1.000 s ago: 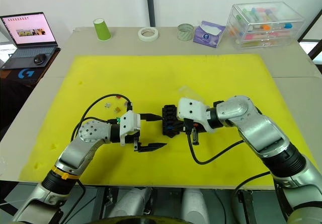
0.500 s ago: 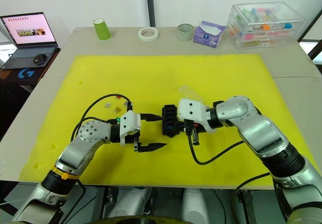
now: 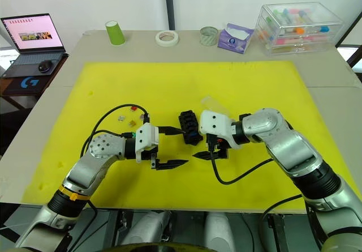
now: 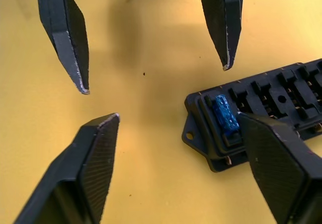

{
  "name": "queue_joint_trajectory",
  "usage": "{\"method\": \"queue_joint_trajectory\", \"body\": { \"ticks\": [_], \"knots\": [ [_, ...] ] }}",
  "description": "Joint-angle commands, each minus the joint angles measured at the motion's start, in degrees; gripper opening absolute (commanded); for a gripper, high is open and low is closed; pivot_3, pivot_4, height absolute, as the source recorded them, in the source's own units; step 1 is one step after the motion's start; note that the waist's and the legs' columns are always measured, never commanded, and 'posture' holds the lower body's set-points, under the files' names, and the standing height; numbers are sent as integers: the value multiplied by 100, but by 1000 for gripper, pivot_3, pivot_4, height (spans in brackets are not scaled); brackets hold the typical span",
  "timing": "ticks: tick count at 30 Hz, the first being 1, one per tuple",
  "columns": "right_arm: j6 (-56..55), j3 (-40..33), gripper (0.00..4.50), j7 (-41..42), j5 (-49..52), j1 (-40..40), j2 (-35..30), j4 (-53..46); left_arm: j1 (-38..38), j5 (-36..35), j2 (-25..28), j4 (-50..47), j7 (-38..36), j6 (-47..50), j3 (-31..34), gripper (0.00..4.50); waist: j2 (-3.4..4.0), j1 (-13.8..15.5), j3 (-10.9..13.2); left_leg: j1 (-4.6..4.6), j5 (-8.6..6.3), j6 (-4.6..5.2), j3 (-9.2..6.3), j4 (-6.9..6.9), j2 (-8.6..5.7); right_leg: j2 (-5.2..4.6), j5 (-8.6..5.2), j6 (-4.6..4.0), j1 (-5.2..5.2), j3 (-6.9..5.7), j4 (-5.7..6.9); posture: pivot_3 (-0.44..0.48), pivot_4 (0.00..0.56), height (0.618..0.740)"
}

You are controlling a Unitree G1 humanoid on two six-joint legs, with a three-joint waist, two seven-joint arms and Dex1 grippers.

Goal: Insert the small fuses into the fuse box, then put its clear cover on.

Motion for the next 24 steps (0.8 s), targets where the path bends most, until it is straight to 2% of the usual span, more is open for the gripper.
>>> {"method": "queue_joint_trajectory", "body": {
  "ticks": [1, 8, 11, 20, 24],
  "knots": [
    [-17, -319, 3879, -5, 138, -79, -13, -208, -74, -36, -16, -99, -15, -38, -3, 4500, 0, 0, 0, 0, 0, 0, 0, 0, 0, 0, 0, 0, 0, 0, 0, 0, 150, 740],
    [-103, -617, 3879, 60, 387, -260, 54, -238, -188, -46, -182, 81, 252, -57, 180, 4500, 0, 1, 0, 0, 0, 0, 0, 1, 0, 0, 0, 0, 0, 0, 0, 0, 150, 740],
    [-361, -638, 3255, 98, 378, -274, 154, 25, -221, 8, -194, 158, 286, -125, 143, 4500, 0, -4, 0, 0, 0, 0, 0, 0, 0, 0, 0, 0, 0, 0, 0, 0, 150, 740],
    [-848, -598, 40, 126, 267, -281, 341, 509, -281, 68, -198, 276, 326, -178, 130, 4500, 0, -2, 0, 0, 0, 0, 0, 0, 0, 0, 0, 0, 0, -1, -1, 0, 150, 740],
    [-918, -541, 13, 128, 234, -258, 392, 598, -271, 69, -183, 257, 334, -159, 126, 4500, 0, -2, 0, 0, 0, 0, 0, 0, 0, 0, 0, 0, 0, 0, -1, 0, 150, 740]
  ]
}}
